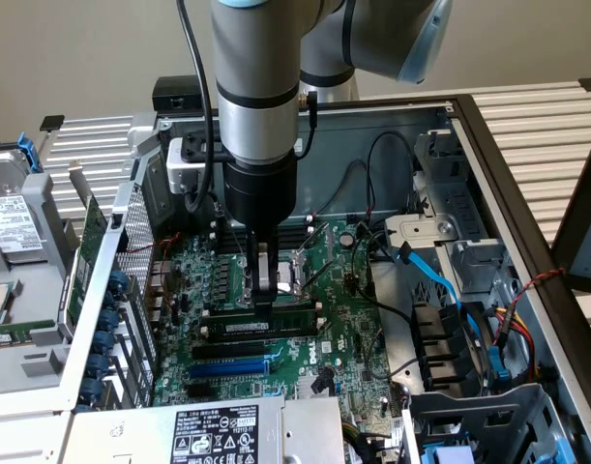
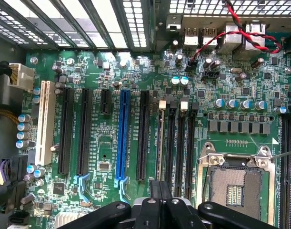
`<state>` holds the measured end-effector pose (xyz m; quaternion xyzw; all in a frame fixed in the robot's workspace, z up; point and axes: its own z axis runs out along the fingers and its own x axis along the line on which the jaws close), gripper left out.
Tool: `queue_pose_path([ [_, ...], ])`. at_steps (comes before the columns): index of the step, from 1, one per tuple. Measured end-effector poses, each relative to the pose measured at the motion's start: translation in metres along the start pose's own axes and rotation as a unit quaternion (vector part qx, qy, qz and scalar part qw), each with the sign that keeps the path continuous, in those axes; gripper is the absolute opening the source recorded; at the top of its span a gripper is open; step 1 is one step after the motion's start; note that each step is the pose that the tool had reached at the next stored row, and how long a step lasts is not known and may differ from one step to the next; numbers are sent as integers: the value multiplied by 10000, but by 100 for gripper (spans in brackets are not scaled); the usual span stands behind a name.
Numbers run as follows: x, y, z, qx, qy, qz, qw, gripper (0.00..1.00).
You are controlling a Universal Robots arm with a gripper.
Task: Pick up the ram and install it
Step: 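Press down the ram until it locks into place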
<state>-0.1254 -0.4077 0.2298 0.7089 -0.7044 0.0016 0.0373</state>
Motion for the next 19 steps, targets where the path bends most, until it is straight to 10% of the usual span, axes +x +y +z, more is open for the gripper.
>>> queue_pose_path([
  [19,13,1,12,0,-21,-3,10000,11],
])
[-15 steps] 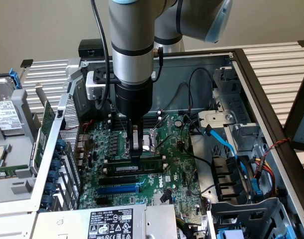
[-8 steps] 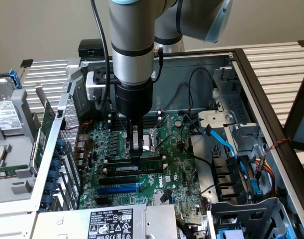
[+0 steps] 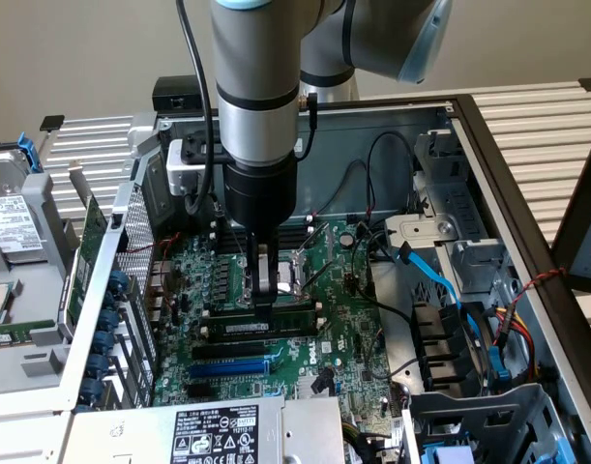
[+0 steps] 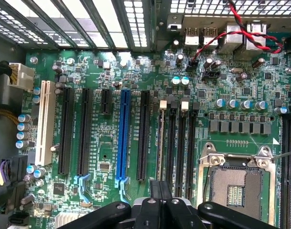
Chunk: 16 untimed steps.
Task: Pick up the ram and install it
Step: 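Press down the ram until it locks into place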
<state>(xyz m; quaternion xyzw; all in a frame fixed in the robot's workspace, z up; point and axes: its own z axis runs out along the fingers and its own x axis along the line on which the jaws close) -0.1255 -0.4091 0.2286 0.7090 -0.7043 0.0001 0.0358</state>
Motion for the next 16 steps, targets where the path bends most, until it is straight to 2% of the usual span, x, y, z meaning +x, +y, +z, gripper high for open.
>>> queue_pose_path([
  [16,9,8,20,1,-9,0,10000,11],
])
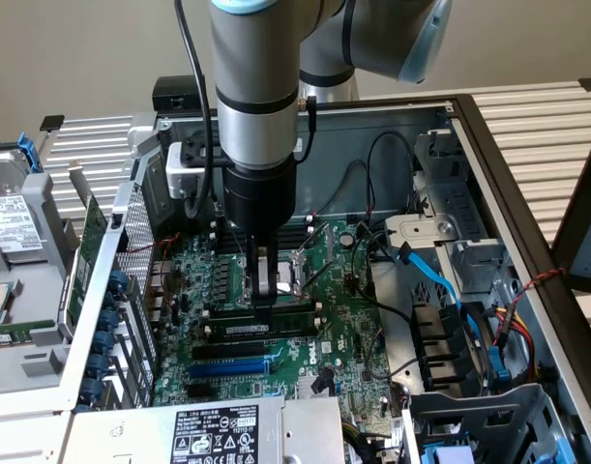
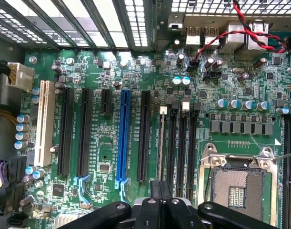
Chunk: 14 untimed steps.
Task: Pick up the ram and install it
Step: 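Press down the ram until it locks into place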
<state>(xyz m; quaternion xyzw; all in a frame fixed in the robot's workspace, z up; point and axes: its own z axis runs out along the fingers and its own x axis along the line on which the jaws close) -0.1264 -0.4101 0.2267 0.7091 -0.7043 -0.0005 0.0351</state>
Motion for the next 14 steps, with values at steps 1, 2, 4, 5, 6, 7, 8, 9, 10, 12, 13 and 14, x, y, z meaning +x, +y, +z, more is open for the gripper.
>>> queue_pose_path([
  [1,0,0,-1,0,0,0,10000,11],
  [2,1,2,-12,0,-4,1,10000,11],
  [4,4,5,-71,0,-1,2,10000,11],
  [5,5,6,-106,0,-1,1,10000,11],
  [6,7,7,-139,0,-1,0,10000,11],
  [7,8,9,-166,-1,0,0,10000,11],
  [8,9,10,-184,0,-1,0,10000,11],
  [9,10,10,-197,0,-1,0,10000,11],
  [10,10,11,-206,0,-1,0,10000,11],
  [12,10,11,-212,0,-2,0,10000,11],
  [13,10,11,-212,1,-2,0,10000,11],
  [14,10,11,-212,1,-2,0,10000,11],
])
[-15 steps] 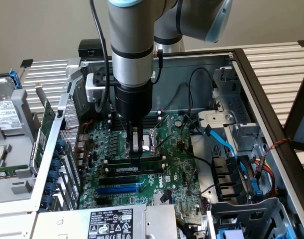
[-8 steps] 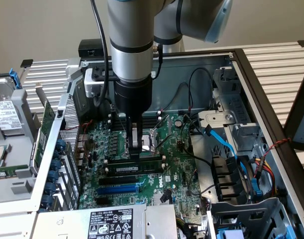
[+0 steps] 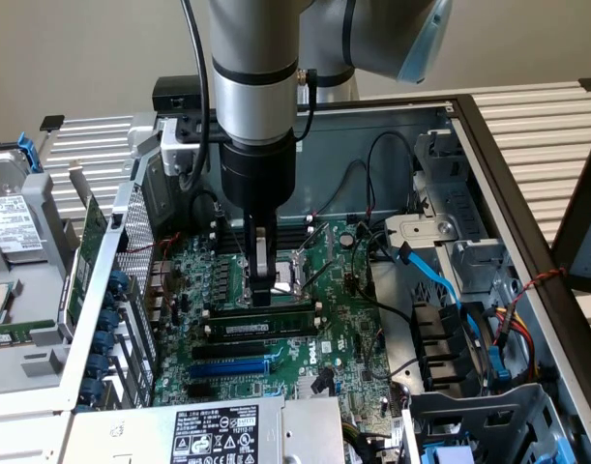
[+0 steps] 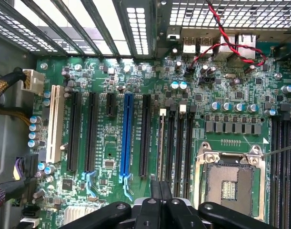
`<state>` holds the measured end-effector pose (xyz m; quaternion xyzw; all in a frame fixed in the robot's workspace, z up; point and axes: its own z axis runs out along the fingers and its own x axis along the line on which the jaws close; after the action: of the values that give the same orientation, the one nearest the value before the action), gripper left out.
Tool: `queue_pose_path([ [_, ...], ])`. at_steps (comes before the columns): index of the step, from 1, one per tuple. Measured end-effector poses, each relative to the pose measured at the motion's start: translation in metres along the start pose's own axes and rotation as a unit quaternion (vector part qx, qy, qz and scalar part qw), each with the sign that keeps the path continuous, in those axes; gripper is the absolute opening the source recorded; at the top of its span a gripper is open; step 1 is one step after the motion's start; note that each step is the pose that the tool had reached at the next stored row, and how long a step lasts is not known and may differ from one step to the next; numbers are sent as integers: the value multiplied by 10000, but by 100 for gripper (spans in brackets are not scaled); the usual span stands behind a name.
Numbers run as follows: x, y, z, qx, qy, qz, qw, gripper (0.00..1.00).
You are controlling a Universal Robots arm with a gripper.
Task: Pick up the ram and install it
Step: 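Press down the ram until it locks into place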
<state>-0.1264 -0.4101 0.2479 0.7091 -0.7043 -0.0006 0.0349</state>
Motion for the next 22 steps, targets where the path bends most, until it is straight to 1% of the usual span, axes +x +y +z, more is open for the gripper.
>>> queue_pose_path([
  [9,0,0,-2,-2,-1,3,10000,11],
  [11,0,0,-2,-6,-5,97,10000,11],
  [13,0,0,-1,-14,-13,261,9997,11],
  [17,0,0,-1,-29,-29,573,9983,11],
  [20,0,0,0,-41,-42,815,9967,11],
  [22,0,0,0,-49,-50,975,9952,11],
])
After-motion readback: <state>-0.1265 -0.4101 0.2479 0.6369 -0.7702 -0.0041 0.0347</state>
